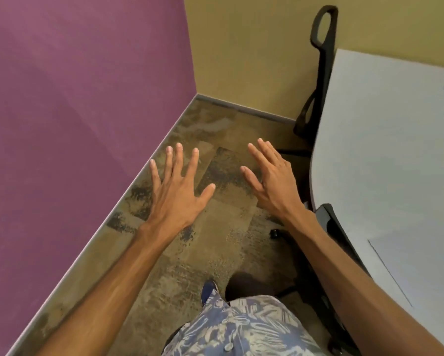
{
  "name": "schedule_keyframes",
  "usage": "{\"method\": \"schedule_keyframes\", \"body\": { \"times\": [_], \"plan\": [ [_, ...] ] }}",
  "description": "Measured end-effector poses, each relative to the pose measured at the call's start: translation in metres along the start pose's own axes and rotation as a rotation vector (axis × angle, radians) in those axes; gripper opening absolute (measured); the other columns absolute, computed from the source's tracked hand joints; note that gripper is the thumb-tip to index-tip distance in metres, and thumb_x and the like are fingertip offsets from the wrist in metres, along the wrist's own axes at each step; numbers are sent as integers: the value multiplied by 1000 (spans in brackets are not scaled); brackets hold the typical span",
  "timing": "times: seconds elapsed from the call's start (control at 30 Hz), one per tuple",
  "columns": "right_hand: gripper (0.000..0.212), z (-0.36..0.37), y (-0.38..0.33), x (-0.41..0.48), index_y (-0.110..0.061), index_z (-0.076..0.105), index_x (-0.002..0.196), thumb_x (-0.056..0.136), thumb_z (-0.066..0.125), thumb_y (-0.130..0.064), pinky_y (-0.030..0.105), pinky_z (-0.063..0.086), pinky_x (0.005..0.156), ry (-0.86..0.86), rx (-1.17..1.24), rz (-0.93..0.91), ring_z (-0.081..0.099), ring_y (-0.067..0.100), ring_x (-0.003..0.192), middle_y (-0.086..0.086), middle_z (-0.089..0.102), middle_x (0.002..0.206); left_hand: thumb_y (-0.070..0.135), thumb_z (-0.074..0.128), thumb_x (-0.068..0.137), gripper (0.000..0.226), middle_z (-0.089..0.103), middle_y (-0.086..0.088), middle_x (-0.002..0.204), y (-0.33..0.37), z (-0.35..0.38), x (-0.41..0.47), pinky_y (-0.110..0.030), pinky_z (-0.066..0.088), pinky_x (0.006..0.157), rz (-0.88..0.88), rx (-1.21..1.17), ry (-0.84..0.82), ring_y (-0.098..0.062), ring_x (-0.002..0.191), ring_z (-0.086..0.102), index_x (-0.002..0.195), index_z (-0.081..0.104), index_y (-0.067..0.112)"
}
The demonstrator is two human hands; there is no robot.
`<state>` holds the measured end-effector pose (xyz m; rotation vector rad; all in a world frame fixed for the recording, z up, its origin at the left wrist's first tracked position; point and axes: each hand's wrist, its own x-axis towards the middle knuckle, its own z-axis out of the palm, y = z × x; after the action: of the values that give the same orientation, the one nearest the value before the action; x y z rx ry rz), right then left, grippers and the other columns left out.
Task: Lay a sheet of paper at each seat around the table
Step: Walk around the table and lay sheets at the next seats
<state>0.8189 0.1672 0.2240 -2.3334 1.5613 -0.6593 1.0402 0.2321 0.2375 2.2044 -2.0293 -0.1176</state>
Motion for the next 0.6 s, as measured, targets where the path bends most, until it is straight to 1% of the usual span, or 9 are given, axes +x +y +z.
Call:
{"method": "schedule_keyframes", "body": {
  "times": [0.13, 0.23, 0.33, 0.43, 0.5, 0.6],
  "plan": [
    [60, 3, 16, 33, -25, 34, 154, 102, 38, -55, 39, 25, 116, 61, -41, 110, 17, 19, 153, 2, 27, 164, 73, 22, 89, 88, -20, -10, 166, 4, 2, 60, -60, -12, 120, 104, -73, -17, -25, 152, -24, 160, -7, 30],
    [59, 6, 38, 57, -28, 33, 154, 102, 37, -56, 35, 18, 115, 94, -50, 194, 16, 18, 153, 0, 24, 164, 73, 24, 90, 87, -21, -9, 166, 15, 8, 110, -58, -14, 120, 176, -106, -37, -24, 151, -27, 159, -7, 31],
    [59, 10, 67, 86, -32, 32, 154, 101, 37, -58, 36, 13, 116, 128, -57, 283, 14, 16, 153, -3, 22, 165, 72, 28, 92, 86, -24, -7, 165, 31, 20, 161, -57, -14, 120, 248, -117, -58, -22, 150, -29, 159, -8, 32],
    [59, 11, 102, 117, -33, 32, 153, 100, 38, -59, 40, 15, 118, 178, -30, 398, 15, 16, 153, -5, 21, 165, 72, 27, 91, 86, -24, -6, 165, 53, 35, 219, -55, -14, 121, 329, -122, -71, -20, 150, -30, 159, -9, 33],
    [60, 10, 125, 137, -34, 32, 154, 100, 39, -59, 41, 15, 118, 207, -21, 457, 17, 16, 153, -5, 21, 165, 71, 29, 92, 85, -24, -5, 166, 71, 43, 261, -54, -10, 123, 365, -140, -90, -19, 150, -29, 159, -9, 33],
    [60, 0, 156, 163, -34, 31, 154, 100, 39, -59, 43, 18, 119, 226, -21, 547, 19, 18, 152, -4, 21, 165, 68, 32, 94, 85, -22, -6, 166, 102, 47, 314, -55, -8, 123, 419, -123, -109, -21, 151, -26, 159, -7, 31]
  ]
}}
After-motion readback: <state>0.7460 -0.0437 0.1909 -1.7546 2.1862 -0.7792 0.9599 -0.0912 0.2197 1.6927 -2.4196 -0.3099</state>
